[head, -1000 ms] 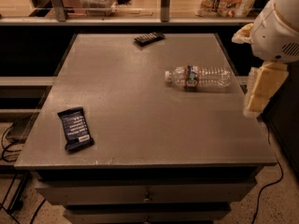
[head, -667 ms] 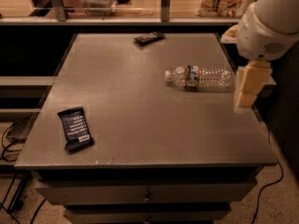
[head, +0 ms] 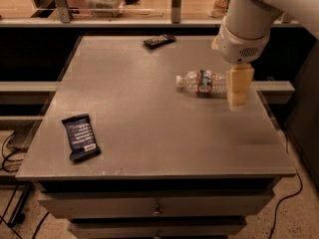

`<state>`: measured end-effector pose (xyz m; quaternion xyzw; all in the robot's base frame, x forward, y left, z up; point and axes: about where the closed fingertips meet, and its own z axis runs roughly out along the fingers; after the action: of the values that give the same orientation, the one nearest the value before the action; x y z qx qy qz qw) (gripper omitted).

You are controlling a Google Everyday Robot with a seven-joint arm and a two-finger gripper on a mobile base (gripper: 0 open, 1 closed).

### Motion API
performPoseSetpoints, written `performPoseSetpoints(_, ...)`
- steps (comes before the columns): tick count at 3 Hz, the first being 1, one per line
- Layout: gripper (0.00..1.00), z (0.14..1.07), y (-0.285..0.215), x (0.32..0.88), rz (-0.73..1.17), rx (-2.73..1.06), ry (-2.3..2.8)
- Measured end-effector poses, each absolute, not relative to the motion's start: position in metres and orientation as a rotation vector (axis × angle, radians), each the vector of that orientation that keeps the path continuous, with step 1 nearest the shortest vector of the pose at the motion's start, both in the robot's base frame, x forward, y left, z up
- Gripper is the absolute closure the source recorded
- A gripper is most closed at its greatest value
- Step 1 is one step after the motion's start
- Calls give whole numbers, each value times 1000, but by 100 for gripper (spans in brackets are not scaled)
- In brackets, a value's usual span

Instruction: Place water bottle upright

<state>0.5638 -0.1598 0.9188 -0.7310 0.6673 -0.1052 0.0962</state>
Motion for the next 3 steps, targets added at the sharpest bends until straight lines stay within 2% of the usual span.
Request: performPoseSetpoints(3,0,861,-170,639,-345,-2206,2081)
